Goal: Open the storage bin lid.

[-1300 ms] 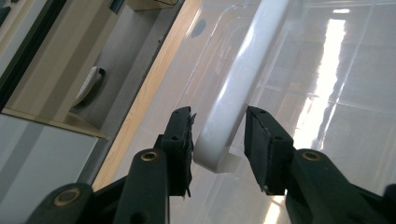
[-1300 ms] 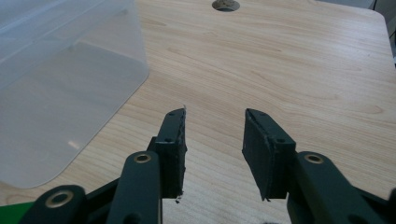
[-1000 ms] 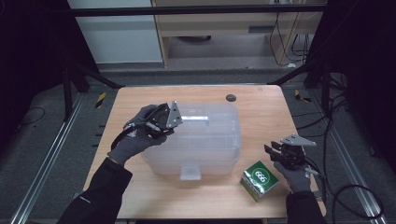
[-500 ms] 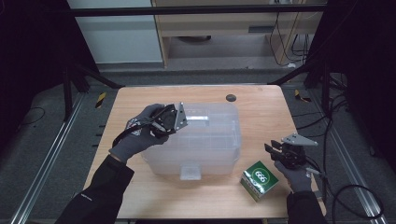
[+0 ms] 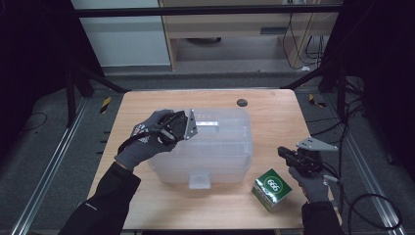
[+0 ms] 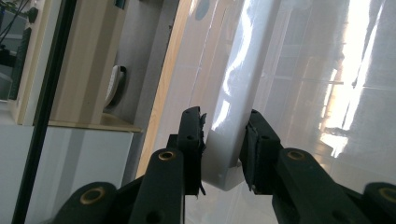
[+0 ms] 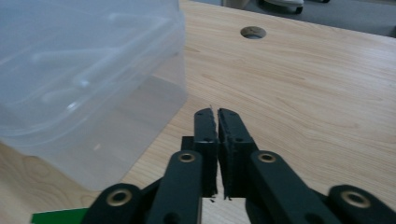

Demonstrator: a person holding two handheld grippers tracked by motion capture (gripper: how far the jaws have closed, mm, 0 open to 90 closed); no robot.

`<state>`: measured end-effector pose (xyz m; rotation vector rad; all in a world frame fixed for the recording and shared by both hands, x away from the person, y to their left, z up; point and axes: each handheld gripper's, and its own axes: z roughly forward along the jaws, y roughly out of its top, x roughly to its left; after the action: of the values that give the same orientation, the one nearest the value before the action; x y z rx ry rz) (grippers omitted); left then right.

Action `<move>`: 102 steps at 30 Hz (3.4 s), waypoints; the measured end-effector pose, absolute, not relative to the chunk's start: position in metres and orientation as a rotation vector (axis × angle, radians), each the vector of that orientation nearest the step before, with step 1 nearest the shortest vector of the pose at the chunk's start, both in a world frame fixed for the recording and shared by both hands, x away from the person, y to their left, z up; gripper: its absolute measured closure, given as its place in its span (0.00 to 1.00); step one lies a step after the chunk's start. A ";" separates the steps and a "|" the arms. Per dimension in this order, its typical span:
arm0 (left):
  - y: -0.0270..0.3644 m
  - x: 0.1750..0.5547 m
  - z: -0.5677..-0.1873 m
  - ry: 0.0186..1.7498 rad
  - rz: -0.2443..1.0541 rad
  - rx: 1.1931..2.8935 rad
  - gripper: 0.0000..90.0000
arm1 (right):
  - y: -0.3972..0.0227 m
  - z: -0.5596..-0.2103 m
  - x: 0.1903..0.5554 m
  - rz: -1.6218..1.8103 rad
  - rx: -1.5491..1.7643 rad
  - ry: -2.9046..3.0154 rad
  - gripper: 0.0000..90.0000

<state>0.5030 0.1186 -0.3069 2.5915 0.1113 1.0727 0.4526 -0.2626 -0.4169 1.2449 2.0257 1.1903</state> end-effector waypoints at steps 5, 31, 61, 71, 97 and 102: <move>0.119 0.504 -0.306 0.116 1.071 2.582 0.79 | -0.259 -0.411 0.449 1.233 1.222 2.054 1.00; 0.117 0.525 -0.289 0.200 1.110 2.534 0.77 | -0.236 -0.401 0.440 1.390 1.110 2.189 1.00; 0.121 0.533 -0.282 0.329 1.042 2.427 0.65 | -0.205 -0.408 0.445 1.472 1.044 2.197 1.00; 0.156 0.507 -0.271 0.504 0.911 2.198 0.55 | -0.206 -0.409 0.445 1.489 1.059 2.199 1.00; 0.284 0.440 -0.307 0.919 0.823 1.726 0.76 | -0.205 -0.410 0.446 1.474 1.071 2.210 1.00; 0.297 0.431 -0.329 0.982 0.779 1.671 0.84 | -0.205 -0.410 0.446 1.472 1.070 2.212 1.00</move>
<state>0.4309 0.2972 -0.3295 1.6706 0.9822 0.7793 0.4458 -0.2049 -0.4102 1.0695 2.2118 1.4723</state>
